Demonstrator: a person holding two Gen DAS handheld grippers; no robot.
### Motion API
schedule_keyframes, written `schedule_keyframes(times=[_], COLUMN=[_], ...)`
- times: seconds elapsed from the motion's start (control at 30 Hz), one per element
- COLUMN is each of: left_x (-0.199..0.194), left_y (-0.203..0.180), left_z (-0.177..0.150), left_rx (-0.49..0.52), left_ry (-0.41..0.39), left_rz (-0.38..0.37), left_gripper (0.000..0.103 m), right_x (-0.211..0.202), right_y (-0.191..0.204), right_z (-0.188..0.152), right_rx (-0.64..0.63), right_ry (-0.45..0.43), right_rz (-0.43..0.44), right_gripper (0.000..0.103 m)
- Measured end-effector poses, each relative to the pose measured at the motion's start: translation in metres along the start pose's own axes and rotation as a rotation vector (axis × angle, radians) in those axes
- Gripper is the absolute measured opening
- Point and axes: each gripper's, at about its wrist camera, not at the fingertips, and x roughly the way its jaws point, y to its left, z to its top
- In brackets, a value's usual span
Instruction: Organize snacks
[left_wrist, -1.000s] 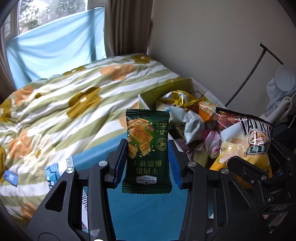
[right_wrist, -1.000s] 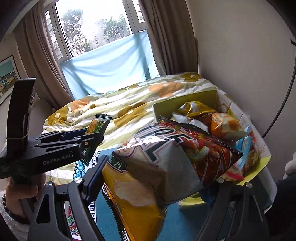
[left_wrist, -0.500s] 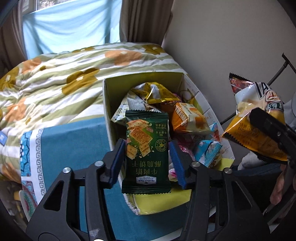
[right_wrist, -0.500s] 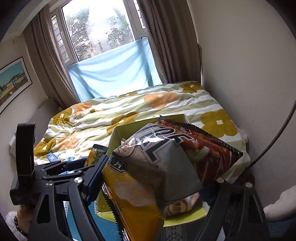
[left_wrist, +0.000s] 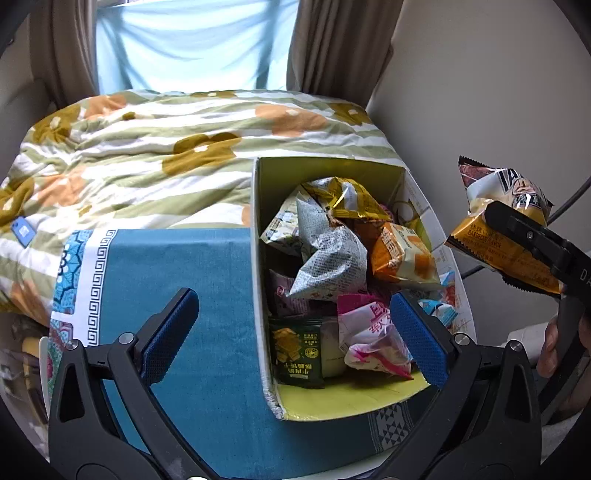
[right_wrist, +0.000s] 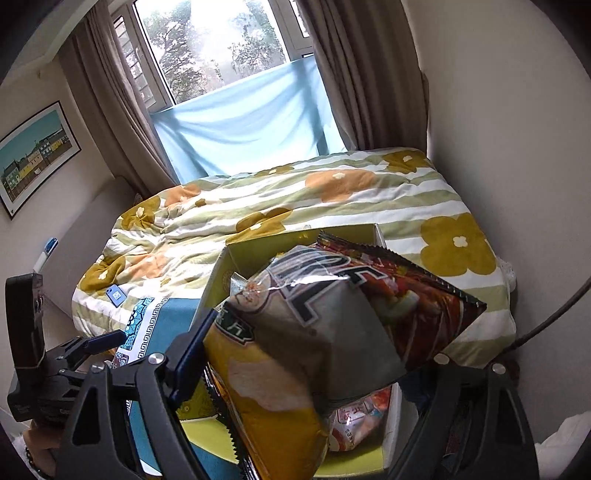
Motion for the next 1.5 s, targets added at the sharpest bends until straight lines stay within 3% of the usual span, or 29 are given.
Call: schedule_keyframes(times=[0.27, 0.33, 0.37, 0.47, 0.57, 0.8, 1.27, 1.5], left_x=[0.001, 0.001, 0.001, 0.003, 0.003, -0.028, -0.174, -0.225], left_y=[0.012, 0.015, 0.016, 0.018, 0.017, 0.017, 0.037, 0.047], left_z=[0.007, 0.005, 0.002, -0.004, -0.009, -0.021, -0.077, -0.112], left_rx=[-0.063, -0.078, -0.081, -0.075, -0.063, -0.016, 0.065, 0.089], left_ry=[-0.002, 0.001, 0.004, 0.014, 0.013, -0.035, -0.238, -0.315], left_rz=[0.037, 0.048, 0.052, 0.060, 0.059, 0.033, 0.076, 0.159], left_gripper=[0.102, 0.102, 0.102, 0.102, 0.102, 0.102, 0.102, 0.103], right_x=[0.048, 0.063, 0.067, 0.064, 0.053, 0.016, -0.109, -0.148], right_y=[0.004, 0.005, 0.006, 0.006, 0.001, 0.006, 0.099, 0.133], right_z=[0.043, 0.045, 0.044, 0.036, 0.026, 0.006, -0.046, -0.088], right_rx=[-0.083, -0.092, -0.098, -0.134, -0.136, -0.086, -0.096, -0.124], right_ry=[0.049, 0.075, 0.075, 0.028, 0.005, -0.008, -0.139, -0.180], right_rz=[0.049, 0.049, 0.048, 0.011, -0.068, -0.071, -0.131, -0.193], right_gripper=[0.086, 0.091, 0.100, 0.103, 0.103, 0.103, 0.103, 0.103])
